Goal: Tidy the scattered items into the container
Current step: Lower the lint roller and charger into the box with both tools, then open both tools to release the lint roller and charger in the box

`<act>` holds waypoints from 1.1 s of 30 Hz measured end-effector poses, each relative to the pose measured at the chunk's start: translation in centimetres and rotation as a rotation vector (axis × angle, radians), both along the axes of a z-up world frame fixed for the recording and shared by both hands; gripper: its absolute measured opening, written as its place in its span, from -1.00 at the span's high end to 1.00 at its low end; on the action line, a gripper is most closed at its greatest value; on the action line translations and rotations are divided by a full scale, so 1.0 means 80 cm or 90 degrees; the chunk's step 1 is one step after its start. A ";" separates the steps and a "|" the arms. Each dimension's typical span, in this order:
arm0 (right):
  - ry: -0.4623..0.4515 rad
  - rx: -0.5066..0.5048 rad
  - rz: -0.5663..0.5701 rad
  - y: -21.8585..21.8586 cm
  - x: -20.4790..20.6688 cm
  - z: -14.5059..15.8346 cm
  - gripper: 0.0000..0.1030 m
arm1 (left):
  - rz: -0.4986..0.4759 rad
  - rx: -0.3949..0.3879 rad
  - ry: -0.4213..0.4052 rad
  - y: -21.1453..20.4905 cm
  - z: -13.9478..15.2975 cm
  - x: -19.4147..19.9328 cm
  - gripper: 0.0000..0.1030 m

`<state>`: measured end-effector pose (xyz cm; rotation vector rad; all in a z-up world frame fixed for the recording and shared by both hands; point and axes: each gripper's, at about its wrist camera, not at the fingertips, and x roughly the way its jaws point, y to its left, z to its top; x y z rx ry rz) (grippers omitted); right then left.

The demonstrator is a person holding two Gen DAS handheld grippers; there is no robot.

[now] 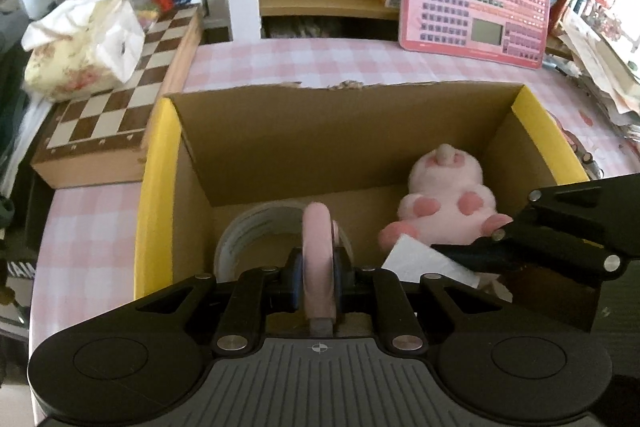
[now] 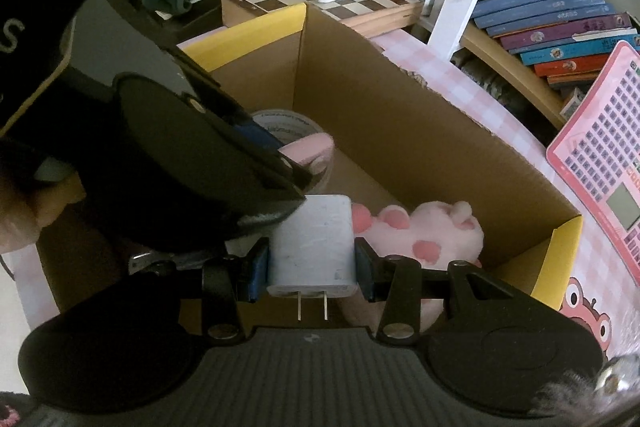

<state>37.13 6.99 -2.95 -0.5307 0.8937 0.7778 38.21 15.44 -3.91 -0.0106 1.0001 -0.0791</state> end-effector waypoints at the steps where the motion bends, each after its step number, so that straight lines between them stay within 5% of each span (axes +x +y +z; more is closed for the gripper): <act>1: 0.003 0.003 -0.003 0.000 0.001 0.000 0.19 | -0.004 0.006 0.002 0.000 -0.001 0.000 0.72; 11: -0.006 0.010 -0.017 0.003 -0.004 0.003 0.05 | -0.025 0.042 0.015 0.001 -0.006 0.002 0.65; 15: -0.003 0.014 -0.022 0.002 -0.004 0.003 -0.16 | -0.037 0.042 0.016 -0.002 -0.004 0.002 0.30; 22: -0.041 0.036 -0.014 -0.007 -0.017 0.011 -0.37 | -0.048 0.053 -0.062 -0.016 0.021 -0.018 -0.39; 33: -0.100 0.104 -0.027 -0.043 -0.070 0.066 -0.46 | -0.039 0.002 -0.156 -0.019 0.076 -0.083 -0.64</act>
